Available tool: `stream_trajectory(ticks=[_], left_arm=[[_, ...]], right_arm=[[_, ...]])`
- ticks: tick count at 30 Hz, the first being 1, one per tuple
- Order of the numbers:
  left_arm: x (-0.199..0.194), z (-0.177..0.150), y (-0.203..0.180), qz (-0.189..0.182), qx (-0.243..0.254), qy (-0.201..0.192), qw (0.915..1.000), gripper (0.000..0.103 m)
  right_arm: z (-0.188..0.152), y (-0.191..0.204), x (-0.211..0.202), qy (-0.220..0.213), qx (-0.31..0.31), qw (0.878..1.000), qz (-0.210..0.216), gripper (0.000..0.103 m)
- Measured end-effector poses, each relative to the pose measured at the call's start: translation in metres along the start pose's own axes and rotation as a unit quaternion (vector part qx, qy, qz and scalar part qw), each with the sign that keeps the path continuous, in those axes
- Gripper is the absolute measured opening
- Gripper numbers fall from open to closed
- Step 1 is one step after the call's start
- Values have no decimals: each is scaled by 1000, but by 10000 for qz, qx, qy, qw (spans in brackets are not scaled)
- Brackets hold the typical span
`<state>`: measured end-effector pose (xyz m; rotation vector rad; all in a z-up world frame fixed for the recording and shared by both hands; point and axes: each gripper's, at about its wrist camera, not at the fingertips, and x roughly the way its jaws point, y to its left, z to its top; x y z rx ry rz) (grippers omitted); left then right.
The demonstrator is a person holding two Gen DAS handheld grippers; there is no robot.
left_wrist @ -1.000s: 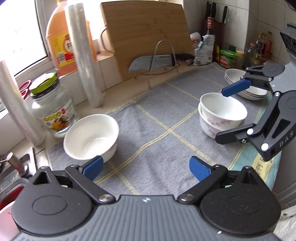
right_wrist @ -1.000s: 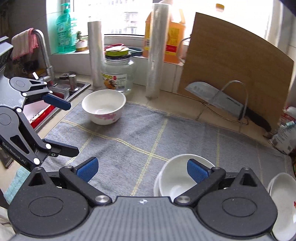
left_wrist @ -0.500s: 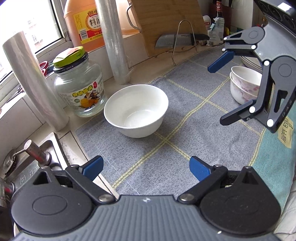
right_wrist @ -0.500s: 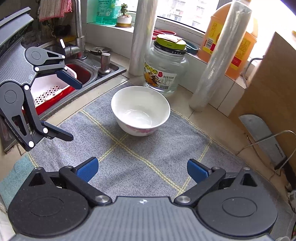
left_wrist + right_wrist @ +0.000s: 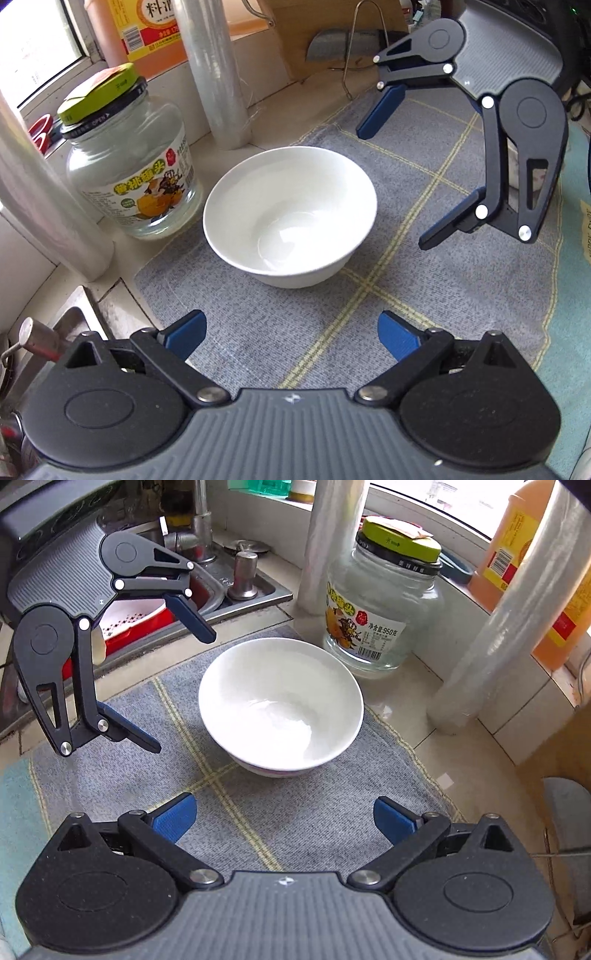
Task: Organize plates and bowls
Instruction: 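Close both tools on that bowl's rim from opposite sides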
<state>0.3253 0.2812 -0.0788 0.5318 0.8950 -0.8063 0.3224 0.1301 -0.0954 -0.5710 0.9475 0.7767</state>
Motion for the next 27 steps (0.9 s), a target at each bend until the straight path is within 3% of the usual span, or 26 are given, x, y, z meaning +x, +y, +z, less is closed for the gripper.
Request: stream_trajectory(ticks=[13,15,19,27], left_arm=[[16,14,21,-286,452,-48,9986,96],[15,15,18,-319,605,-119,9976,91],[12,17,14,-333,945,-234,9947,90],[6,15,17,-385,1102,-276,9928,89]], right_arm=[[15,-11,25,-26,-664,9971,378,102],[17,-10,26,-72,-764,9961,429,101],[20,-11,27,-105,-847,9952,481,95],[23,-14,22,-200,-946,9940,513,90]])
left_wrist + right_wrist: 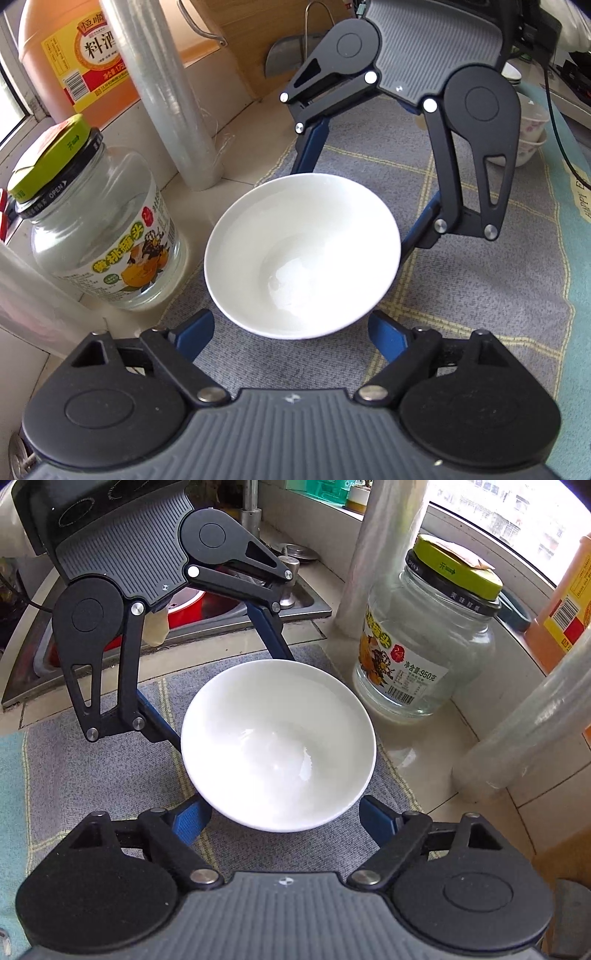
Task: Organize plates and bowls
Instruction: 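Close both tools on that bowl's rim from opposite sides, then lift and carry the held bowl with both tools toward the bowl stack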
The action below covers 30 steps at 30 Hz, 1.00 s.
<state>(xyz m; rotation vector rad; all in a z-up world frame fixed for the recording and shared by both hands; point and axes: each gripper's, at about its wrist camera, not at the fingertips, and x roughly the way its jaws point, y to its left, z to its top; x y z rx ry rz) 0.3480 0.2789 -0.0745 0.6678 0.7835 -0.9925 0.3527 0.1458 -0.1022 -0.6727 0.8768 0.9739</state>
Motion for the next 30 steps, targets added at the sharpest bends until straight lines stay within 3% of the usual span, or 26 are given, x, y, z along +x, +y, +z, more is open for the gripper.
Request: stream_trajectory(ticks=[30], left_arm=[[-16,14,-16,95,355,-66,9993,84]], right_arm=[[5,17,-18,-86,-75,9999,-84,85]])
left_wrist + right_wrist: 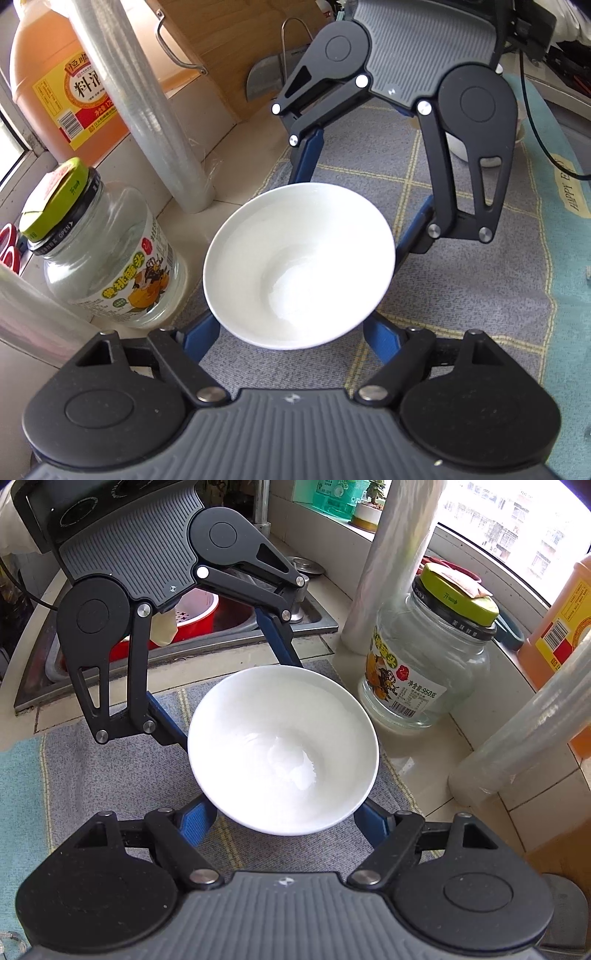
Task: Organize plates and bowls
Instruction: 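Lift and carry the held bowl with both tools toward the bowl stack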
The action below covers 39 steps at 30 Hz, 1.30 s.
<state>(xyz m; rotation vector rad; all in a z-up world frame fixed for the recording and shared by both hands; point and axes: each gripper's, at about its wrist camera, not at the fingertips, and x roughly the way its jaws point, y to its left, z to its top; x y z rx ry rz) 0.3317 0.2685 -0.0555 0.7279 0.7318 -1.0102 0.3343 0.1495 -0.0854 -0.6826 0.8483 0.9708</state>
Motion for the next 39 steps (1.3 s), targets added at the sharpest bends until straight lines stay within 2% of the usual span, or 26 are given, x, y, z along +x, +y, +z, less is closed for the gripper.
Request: stream_trajectory(ticks=[12,21,33,39], left_arm=[[-32,15,-27,110,187,-176,9996,84],[-45,21,-58,-38,432,-267,9987,84],[-49,49,-97,-410,1072,-457,9923,84],[-41,76,-122,-421,1259,-546,9896,84]], right_arm=[[0,29,-41,-33,-38,9996,-282,85],[-15,61,-64,31,168,9985,-516,85],[-52,92,-102,82,804,9918,-992,85],[-85,90,-125,60,990,9890,-1097,85]])
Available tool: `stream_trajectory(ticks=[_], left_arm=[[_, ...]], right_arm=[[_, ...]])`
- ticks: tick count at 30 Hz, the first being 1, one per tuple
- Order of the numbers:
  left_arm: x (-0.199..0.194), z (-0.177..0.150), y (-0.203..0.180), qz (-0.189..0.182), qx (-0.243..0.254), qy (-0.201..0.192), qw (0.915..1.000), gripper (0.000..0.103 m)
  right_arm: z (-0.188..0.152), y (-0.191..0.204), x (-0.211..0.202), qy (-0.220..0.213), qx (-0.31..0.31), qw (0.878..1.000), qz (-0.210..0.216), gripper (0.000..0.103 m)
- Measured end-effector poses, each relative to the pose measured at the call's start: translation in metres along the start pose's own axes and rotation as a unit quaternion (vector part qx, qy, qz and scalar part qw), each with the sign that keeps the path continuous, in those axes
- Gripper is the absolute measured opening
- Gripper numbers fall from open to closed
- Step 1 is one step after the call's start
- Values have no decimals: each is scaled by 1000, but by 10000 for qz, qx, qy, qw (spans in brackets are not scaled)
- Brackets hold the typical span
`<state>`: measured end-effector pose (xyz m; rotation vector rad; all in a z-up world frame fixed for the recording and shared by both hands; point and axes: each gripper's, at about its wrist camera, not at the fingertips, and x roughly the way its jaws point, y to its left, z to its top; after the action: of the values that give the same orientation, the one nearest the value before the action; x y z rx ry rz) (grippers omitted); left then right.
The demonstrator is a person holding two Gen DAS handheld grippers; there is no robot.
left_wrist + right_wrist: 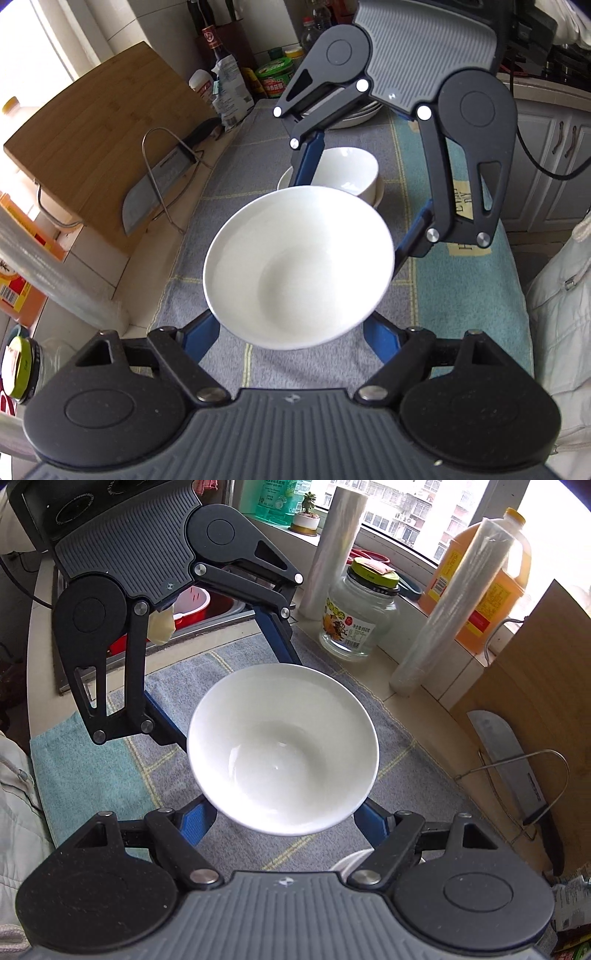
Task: Organize plates and bowls
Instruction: 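Lift and carry the held bowl with both tools toward the bowl stack, then lower the white bowl onto the bowl stack with both tools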
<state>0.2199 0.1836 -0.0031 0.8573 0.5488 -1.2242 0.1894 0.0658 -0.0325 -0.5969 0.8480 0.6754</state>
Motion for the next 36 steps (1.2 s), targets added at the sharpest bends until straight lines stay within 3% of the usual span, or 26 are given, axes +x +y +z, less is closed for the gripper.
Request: stream_trajectory(ticks=[16,36], left_arm=[[49,84,-7,232,68,-111,9996,84],[76,85,-4,-245,-90,-96,9996,85]], right_arm=[[-65,-65,-44,-4,-147,9996,-248,85],[-84,-75,-26,276,122,9995,-84,85]])
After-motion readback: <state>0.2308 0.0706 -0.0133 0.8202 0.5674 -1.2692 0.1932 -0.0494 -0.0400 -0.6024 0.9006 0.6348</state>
